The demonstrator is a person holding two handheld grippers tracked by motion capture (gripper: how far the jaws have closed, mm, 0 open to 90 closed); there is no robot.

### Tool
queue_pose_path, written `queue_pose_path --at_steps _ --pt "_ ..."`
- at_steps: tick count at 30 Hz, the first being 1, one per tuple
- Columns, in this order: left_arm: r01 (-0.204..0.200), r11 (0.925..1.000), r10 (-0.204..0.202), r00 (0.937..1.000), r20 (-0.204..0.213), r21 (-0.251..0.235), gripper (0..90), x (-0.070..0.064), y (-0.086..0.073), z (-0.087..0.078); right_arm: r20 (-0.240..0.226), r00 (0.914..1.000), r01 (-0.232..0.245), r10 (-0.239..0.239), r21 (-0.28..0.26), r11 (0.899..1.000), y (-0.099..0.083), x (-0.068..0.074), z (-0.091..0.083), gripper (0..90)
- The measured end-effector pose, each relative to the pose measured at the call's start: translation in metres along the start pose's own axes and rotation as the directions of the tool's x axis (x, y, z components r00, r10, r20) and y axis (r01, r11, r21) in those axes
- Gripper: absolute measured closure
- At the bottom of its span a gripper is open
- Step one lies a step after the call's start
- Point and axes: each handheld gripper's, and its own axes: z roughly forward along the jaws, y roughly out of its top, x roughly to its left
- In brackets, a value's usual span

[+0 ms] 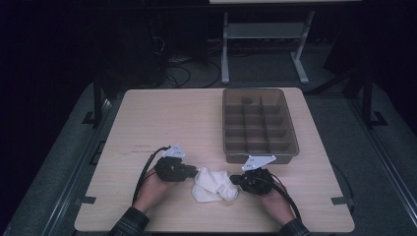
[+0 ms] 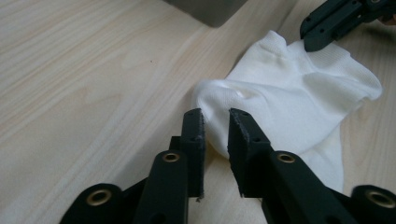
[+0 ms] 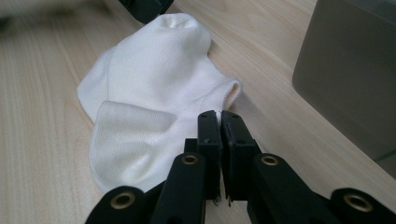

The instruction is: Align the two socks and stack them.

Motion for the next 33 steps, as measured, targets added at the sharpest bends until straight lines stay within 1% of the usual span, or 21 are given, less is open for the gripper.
queue_pose_path --at_steps 2,5,8,9,11,12,13,14,16,19,20,22,23,26,29,33 --pt "0.015 0.9999 -0.015 0.9999 0.006 -0.001 69.0 0.001 0.0 0.002 0.001 1.0 -0.002 0.002 0.005 1.0 0.0 0.0 0.0 86.6" --pt "0.018 0.9997 -0.018 0.9998 0.007 0.014 67.9 0.003 -0.001 0.007 0.002 1.0 -0.003 0.003 0.008 1.0 0.0 0.0 0.001 86.6" --pt "0.012 0.9995 -0.012 0.9998 0.013 0.029 71.8 0.003 0.0 0.012 0.001 1.0 -0.002 0.002 0.007 1.0 -0.001 0.0 0.001 86.6" --pt "0.001 0.9992 -0.001 0.9999 0.012 0.041 74.5 0.003 0.0 0.014 0.001 1.0 -0.002 0.002 0.008 1.0 -0.001 0.0 0.001 86.6" --pt "-0.004 0.9983 0.004 1.0 0.009 0.059 76.2 0.002 0.0 0.018 0.001 1.0 -0.001 0.001 0.009 1.0 -0.001 0.0 0.002 86.6" --pt "-0.015 0.9981 0.014 0.9998 0.013 0.06 77.9 0.001 0.0 0.019 0.001 1.0 -0.002 0.002 0.01 1.0 -0.001 0.0 0.002 86.6" --pt "-0.015 0.998 0.014 0.9998 0.014 0.062 79.9 0.001 0.0 0.02 0.002 1.0 -0.004 0.004 0.013 1.0 -0.001 0.001 0.002 86.6" --pt "-0.028 0.997 0.027 0.9996 0.012 0.072 81.2 0.001 0.001 0.02 0.001 1.0 -0.004 0.004 0.014 1.0 -0.001 0.0 0.002 86.6" --pt "-0.03 0.9963 0.028 0.9994 0.02 0.081 86.8 0.0 0.002 0.021 0.001 1.0 -0.005 0.005 0.015 1.0 -0.001 0.0 0.002 86.7" --pt "-0.047 0.9943 0.046 0.9989 0.004 0.096 89.6 -0.002 0.005 0.02 0.002 1.0 -0.004 0.004 0.015 1.0 -0.001 0.0 0.003 86.7" --pt "-0.038 0.9953 0.038 0.9993 0.005 0.089 89.9 -0.003 0.005 0.02 0.002 1.0 -0.004 0.004 0.015 1.0 -0.001 0.001 0.003 86.7" --pt "-0.035 0.9966 0.035 0.9994 -0.002 0.074 90.0 -0.002 0.007 0.015 0.001 1.0 -0.005 0.005 0.014 1.0 -0.001 0.001 0.002 86.7" --pt "-0.026 0.9986 0.026 0.9997 -0.005 0.046 90.0 -0.002 0.009 0.011 0.001 1.0 -0.005 0.005 0.014 1.0 -0.001 0.001 0.002 86.7" --pt "-0.014 0.9999 0.014 0.9999 -0.002 -0.007 90.0 -0.003 0.012 -0.002 0.002 1.0 -0.004 0.004 0.012 1.0 -0.001 0.0 0.002 86.7" --pt "-0.011 0.9996 0.011 0.9999 0.012 -0.027 90.0 -0.005 0.013 -0.007 0.002 1.0 -0.005 0.005 0.013 1.0 -0.001 0.001 0.002 86.7" --pt "-0.019 0.9993 0.02 0.9992 0.034 -0.032 90.0 -0.014 0.012 -0.013 0.003 1.0 -0.003 0.003 0.007 1.0 -0.001 0.0 0.001 86.7"
